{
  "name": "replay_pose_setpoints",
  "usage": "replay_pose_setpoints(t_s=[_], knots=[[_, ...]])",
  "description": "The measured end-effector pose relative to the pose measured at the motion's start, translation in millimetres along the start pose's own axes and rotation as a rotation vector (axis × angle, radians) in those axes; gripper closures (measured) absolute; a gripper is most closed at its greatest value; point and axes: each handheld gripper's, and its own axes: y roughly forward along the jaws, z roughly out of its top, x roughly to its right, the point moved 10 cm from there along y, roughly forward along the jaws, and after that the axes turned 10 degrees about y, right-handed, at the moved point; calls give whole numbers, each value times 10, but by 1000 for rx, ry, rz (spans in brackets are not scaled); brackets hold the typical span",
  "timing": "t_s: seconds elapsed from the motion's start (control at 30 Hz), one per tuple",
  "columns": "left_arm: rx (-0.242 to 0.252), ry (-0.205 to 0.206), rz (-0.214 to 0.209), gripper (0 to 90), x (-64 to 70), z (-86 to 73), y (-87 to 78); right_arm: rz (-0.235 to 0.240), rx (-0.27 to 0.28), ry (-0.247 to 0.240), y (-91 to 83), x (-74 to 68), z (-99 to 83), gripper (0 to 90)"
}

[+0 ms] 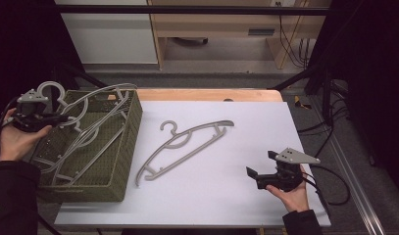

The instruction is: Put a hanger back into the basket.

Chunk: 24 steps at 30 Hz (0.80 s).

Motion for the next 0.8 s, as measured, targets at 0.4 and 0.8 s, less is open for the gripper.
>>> replay_pose_setpoints(t_s=[0.4, 0.8], knots=[[-57, 6, 24, 819, -61, -121, 109, -1, 0, 1, -1, 0, 1, 35], [-104, -24, 13, 814, 35, -387, 374, 3, 4, 7, -6, -7, 9, 35]])
